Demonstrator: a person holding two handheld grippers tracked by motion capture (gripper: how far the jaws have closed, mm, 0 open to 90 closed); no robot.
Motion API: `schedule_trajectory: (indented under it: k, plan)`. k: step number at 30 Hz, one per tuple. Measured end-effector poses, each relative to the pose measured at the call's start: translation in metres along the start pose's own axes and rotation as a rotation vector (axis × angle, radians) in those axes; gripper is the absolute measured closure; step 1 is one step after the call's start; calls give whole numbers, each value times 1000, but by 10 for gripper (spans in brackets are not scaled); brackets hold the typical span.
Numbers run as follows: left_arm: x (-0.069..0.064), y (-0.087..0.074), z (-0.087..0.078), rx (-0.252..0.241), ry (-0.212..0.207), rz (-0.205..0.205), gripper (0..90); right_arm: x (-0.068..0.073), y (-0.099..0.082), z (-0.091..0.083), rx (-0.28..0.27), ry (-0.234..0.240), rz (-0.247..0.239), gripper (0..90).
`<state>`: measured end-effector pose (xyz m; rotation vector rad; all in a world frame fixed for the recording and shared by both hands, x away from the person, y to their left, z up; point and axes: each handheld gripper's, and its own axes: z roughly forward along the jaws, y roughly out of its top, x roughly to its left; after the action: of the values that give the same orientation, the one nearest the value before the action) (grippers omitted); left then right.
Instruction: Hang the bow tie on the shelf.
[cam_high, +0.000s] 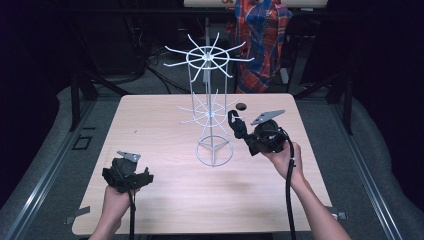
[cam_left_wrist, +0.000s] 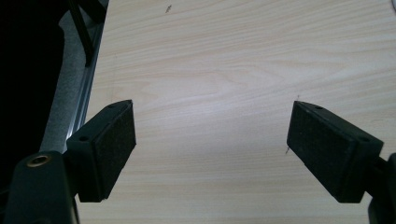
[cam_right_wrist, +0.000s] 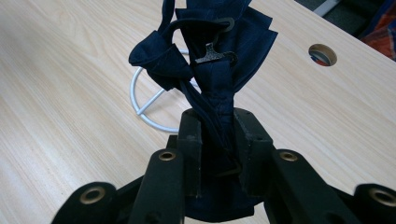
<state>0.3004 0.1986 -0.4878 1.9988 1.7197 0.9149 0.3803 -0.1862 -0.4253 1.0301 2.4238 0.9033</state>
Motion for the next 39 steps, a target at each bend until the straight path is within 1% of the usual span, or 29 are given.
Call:
schedule_trajectory:
  k: [1,3,6,8,14,15,23,26,29,34,39]
  plan:
    - [0,0,0,0,1,0,157,1,1,1,5,0,-8,737]
    - [0,0,0,1,0,-1,157,2,1,2,4,1,-5,737]
    - [0,0,0,0,0,0,157,4,2,5,20,10,-15,737]
    - [0,0,0,1,0,0,157,5,2,7,24,7,-19,737]
    - [0,0,0,0,-2,0,157,3,0,9,30,8,-11,737]
    - [0,0,0,-1,-2,0,157,3,0,10,35,14,-9,737]
    - [0,0,0,1,-3,0,157,0,-3,16,54,10,-3,736]
    - [0,0,0,1,-3,0,157,0,-4,19,67,13,-4,734]
    - [-1,0,0,1,-2,2,157,1,-3,24,77,2,-13,733]
    - [0,0,0,3,-1,1,157,1,-2,29,92,-1,-21,732]
    - [0,0,0,2,-2,1,157,1,-2,33,100,-1,-21,728]
